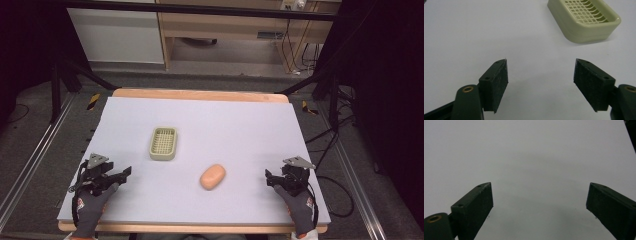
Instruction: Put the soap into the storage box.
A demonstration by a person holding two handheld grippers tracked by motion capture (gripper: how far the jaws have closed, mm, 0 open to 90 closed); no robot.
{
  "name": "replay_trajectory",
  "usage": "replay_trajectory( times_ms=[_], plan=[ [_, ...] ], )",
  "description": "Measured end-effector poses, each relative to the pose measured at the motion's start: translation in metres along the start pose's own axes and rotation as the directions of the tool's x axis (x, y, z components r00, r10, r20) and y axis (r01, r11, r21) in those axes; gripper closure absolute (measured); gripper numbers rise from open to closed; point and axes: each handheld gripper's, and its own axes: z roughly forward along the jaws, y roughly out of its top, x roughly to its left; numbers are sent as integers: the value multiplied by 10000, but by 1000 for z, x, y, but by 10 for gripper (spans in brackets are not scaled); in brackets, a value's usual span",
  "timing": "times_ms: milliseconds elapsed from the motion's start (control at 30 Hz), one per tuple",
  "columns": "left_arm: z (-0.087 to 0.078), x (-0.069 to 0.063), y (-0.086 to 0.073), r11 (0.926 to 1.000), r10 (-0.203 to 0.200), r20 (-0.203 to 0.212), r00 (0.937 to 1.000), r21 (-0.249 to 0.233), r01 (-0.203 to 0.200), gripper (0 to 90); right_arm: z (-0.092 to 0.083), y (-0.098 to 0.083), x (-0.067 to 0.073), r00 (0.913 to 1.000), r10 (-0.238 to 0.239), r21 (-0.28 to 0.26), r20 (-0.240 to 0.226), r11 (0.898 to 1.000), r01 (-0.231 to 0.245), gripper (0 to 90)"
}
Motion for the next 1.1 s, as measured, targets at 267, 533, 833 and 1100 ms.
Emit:
replay_trajectory(
  times_ms=[267,533,833,1100],
  plan=[
    [-2,-11,3,9997,136,198,9997,-180,-133,293,-2,-2,0,9999,35,-162,148,9999,-33,101],
    [-2,-23,4,9994,285,406,9988,-231,-275,303,-3,-4,1,9999,-42,-107,124,9999,44,101],
    [0,-31,6,9989,425,609,9972,-212,-412,289,-3,-4,1,9999,92,-149,100,9998,-90,100],
    [0,-45,11,9966,813,924,9924,-217,-796,282,-7,-3,0,9996,266,-457,-7,9986,-266,88]
  ],
)
